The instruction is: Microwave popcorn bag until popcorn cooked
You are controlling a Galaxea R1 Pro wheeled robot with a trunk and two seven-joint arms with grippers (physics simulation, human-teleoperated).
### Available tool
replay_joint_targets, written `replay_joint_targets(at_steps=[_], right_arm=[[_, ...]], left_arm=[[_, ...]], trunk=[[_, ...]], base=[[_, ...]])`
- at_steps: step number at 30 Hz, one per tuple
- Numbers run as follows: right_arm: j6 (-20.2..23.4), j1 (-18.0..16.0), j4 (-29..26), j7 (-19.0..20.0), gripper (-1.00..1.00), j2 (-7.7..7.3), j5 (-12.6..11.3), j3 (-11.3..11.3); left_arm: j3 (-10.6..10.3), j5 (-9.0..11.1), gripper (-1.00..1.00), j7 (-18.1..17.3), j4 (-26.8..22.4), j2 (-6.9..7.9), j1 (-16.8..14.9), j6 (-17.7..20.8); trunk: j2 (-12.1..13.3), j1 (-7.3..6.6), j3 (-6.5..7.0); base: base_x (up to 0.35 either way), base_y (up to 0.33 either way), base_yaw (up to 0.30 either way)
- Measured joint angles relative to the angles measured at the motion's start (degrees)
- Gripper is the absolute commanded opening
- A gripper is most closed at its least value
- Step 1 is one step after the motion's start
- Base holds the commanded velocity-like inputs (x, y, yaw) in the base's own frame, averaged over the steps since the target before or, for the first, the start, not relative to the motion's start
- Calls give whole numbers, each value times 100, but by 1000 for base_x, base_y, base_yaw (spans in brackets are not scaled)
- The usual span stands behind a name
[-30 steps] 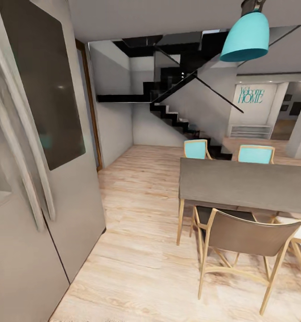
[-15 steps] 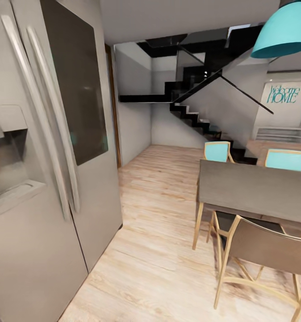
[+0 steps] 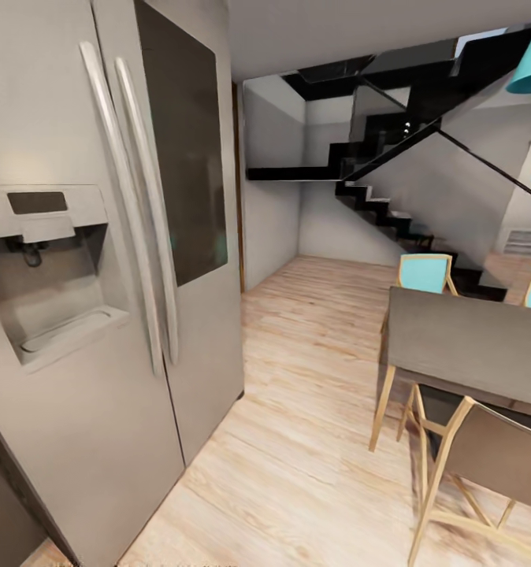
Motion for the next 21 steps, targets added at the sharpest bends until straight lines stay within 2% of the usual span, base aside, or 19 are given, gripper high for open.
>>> replay_joint_targets(at_steps=[21], right_arm=[[0,0,0,0,100,0,0,0]], left_arm=[[0,0,100,0,0,0,0,0]], trunk=[[0,0,0]], base=[[0,0,280]])
